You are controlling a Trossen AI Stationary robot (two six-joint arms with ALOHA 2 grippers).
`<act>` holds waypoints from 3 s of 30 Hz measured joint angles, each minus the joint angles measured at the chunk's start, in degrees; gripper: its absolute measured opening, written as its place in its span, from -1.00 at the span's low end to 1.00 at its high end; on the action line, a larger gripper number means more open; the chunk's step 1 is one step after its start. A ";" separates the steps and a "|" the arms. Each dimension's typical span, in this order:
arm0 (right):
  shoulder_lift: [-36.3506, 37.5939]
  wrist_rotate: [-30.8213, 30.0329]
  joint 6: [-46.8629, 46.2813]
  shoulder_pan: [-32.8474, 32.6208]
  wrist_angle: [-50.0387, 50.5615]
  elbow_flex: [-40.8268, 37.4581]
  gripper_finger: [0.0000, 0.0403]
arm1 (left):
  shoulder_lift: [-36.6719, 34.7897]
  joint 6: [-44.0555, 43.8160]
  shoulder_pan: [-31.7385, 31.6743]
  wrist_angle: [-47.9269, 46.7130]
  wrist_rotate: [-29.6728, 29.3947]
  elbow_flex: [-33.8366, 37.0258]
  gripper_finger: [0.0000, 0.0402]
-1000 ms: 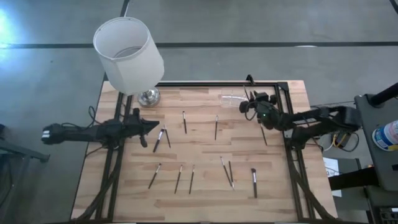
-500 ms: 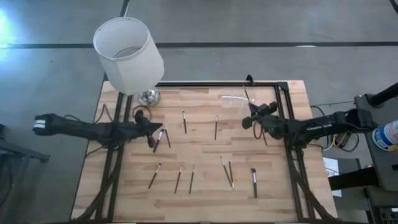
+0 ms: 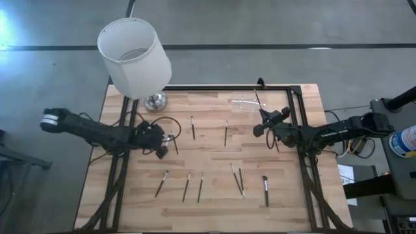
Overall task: Put items in baskets/containers
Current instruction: Put the foundation brush into the transparent organizer
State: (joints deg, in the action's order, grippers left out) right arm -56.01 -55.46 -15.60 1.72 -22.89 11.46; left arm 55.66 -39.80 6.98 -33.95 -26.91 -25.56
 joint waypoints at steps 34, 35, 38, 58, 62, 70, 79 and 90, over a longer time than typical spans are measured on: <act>0.00 0.02 0.20 0.00 -0.01 0.00 -0.96 | 17.68 -9.80 -0.04 -1.57 8.91 -6.95 -0.32; 0.00 0.04 0.20 0.02 -0.02 0.00 -0.96 | 17.96 -9.81 -0.04 -1.56 8.91 -6.93 -0.33; 0.00 0.04 0.18 0.02 -0.02 0.00 -0.96 | 19.06 -9.72 -0.04 -0.78 8.91 -6.55 -0.35; 0.00 0.11 0.18 0.02 0.00 0.00 -0.96 | 19.93 -3.64 2.09 1.41 6.44 -5.79 -0.86; -0.02 0.11 0.40 0.01 0.00 0.00 -0.96 | 15.58 -2.84 4.08 0.39 1.78 -5.71 -0.86; -0.02 0.15 0.53 -0.59 0.00 -0.72 -0.96 | 2.96 -3.20 12.32 6.23 -9.80 -1.53 -0.86; -0.07 9.78 1.00 -2.66 -18.41 -7.63 -0.96 | -5.14 21.17 15.31 66.80 -10.85 17.97 -0.86; -14.54 25.09 3.64 -5.51 -41.72 -8.75 -0.96 | -0.61 31.42 10.43 92.10 -0.29 22.22 -0.86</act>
State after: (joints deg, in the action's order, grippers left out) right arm -70.55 -30.37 -11.96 -3.79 -64.62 2.71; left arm 55.05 -8.38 17.41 58.16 -27.20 -3.34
